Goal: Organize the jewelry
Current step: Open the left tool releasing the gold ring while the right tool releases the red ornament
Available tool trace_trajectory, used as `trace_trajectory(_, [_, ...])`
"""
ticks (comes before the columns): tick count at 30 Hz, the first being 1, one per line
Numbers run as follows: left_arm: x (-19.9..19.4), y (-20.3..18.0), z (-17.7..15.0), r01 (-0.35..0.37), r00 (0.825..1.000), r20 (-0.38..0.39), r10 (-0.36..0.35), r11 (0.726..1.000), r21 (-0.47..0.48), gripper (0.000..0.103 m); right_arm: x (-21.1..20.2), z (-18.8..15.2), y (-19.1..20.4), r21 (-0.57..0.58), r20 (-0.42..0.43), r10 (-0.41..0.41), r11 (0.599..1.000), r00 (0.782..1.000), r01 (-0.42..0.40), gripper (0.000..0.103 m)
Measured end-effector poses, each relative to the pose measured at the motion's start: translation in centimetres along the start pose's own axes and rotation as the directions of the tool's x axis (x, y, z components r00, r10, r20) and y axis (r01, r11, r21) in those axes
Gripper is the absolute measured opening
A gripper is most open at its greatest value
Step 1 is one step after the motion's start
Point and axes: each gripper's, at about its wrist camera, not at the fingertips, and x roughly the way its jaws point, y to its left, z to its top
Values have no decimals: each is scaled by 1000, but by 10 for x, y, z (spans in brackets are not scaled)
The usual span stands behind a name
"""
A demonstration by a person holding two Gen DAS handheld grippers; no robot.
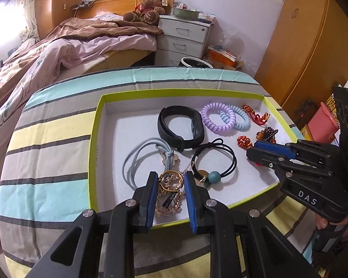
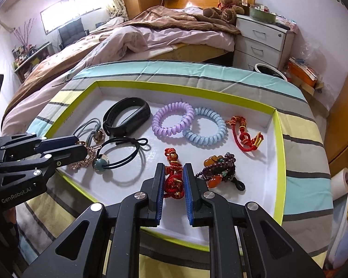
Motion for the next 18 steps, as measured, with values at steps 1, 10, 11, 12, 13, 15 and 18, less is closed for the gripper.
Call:
trace_trajectory(1, [0, 0, 0, -2, 1000, 1, 2, 1000, 1, 23, 0, 0, 0, 2, 1, -2, 1000, 1000, 2, 16])
trace_trajectory(10, [-9, -4, 0, -11, 1000, 20, 11, 1000, -3, 35, -6, 3, -1, 15, 30, -3, 1000, 1000, 3, 26])
trace_trajectory(11, [-10, -5, 0, -13, 1000, 24, 13, 1000, -2, 38, -8, 3, -1, 17, 36, -1, 1000, 999, 0, 27])
trace_trajectory(12, [-12, -6, 0, -17, 1000, 25, 18, 1000, -5, 42, -10, 3, 0, 19, 41, -6, 1000, 999, 5, 27])
trace_trajectory(13, [-15, -7, -1, -20, 999, 30, 21, 1000, -11, 42, -12, 3, 0, 22, 46, -8, 1000, 999, 7, 27])
trace_trajectory(15, [-23, -9, -3, -4, 999, 50, 5, 1000, -31, 42, -19, 2, -1, 38, 63, -11, 999, 998, 9, 27])
trace_trajectory(18, [-34, -14, -8, -23, 997, 71, 26, 999, -41, 43, -35, -3, 2, 61, 109, -6, 998, 994, -1, 27])
